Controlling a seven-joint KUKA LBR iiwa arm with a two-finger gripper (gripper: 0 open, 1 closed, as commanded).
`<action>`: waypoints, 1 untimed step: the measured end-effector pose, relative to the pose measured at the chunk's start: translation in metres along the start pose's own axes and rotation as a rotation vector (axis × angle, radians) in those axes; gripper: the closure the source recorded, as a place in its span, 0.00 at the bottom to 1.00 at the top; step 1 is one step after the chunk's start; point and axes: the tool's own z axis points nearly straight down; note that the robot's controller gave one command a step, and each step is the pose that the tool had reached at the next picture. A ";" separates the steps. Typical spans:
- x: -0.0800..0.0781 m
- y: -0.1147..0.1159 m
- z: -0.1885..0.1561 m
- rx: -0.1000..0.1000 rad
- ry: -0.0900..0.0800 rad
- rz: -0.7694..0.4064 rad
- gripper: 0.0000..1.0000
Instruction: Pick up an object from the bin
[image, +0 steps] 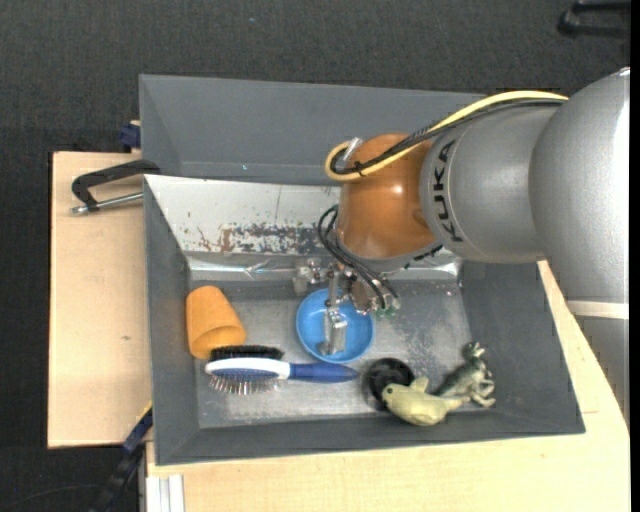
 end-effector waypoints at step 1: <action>0.000 0.000 0.000 0.000 0.000 0.000 1.00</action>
Offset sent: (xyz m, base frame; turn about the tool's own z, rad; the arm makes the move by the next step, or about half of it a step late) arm 0.0000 0.0000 0.0000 0.0000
